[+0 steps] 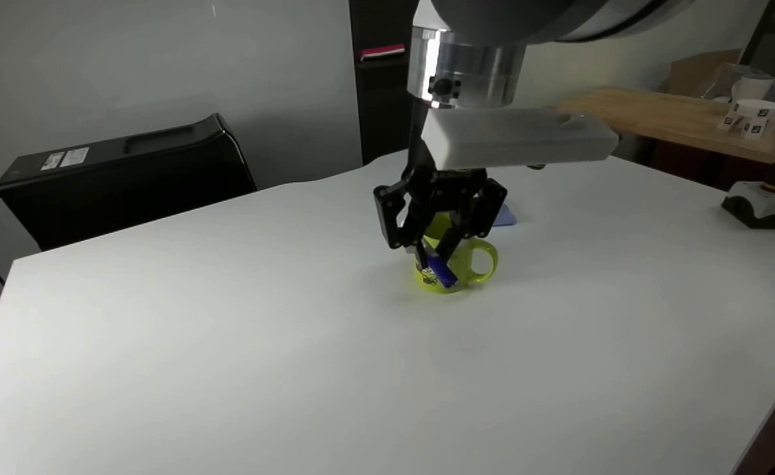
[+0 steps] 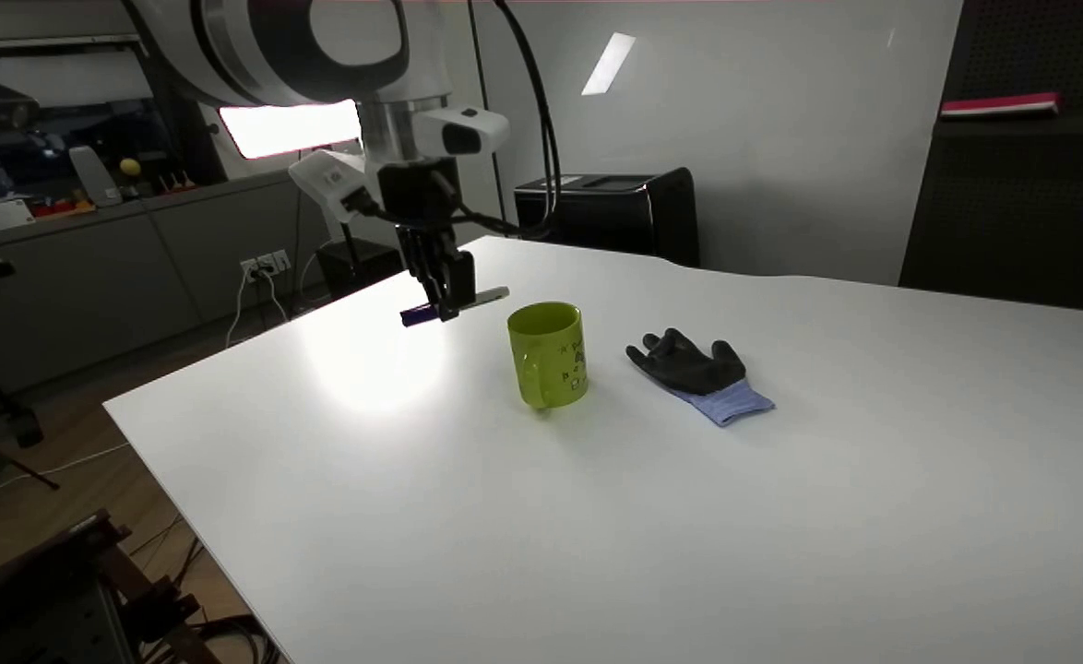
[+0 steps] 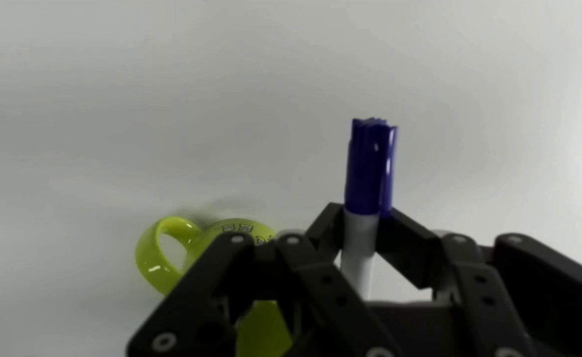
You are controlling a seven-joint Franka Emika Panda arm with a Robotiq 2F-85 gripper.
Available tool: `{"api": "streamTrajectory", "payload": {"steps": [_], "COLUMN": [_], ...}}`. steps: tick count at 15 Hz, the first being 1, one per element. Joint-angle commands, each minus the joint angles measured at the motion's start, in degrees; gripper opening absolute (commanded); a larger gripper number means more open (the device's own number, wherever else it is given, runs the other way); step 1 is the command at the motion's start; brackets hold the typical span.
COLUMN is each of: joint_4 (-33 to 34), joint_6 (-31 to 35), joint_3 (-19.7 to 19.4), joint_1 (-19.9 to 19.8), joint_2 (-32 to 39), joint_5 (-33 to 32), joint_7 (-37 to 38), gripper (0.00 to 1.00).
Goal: Put the marker in the mug
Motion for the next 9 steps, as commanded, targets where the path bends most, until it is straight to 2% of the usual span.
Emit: {"api": "streamTrajectory", "payload": {"steps": [1,9], "joint_4": [-0.4,1.6], "joint_6": [-2.3,-6.6], "joint_3": [0.6,0.7], "joint_1": [-1.8,-6.8], "joint_2": [-2.9,-3.1], "joint_5": [1.0,8.2], "joint_7": [0.8,-1.6], "gripper": [0.06,0.06]}}
